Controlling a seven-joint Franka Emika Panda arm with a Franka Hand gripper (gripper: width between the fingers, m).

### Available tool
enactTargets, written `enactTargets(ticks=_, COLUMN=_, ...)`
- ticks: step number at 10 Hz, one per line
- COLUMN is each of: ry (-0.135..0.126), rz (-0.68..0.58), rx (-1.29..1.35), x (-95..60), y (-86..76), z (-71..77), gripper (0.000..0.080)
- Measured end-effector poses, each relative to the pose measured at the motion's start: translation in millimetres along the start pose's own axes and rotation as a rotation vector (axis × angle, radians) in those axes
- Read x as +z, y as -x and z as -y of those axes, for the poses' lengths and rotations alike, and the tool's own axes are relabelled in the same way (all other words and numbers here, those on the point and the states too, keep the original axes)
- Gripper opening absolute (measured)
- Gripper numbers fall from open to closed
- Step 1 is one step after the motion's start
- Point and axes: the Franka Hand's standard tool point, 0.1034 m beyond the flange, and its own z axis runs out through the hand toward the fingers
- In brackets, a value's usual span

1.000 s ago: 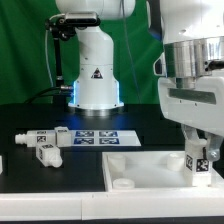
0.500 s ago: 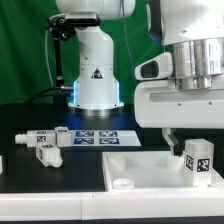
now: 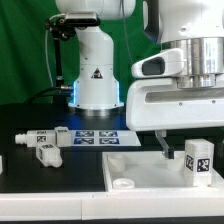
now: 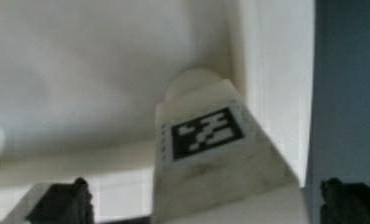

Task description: Assemble one leg

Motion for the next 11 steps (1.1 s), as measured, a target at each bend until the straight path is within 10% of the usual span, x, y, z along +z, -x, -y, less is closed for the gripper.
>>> enactTargets(ticks=4, ry=0.001, rz=0.0, rx=0.092, x=0.5, y=0.2, z=-0.6, gripper=0.0284)
enactTargets(ticks=11, ry=0.037, rz=0.017, rx=0.939, x=-0.1, y=2.0, z=-0.5, gripper=0.0284)
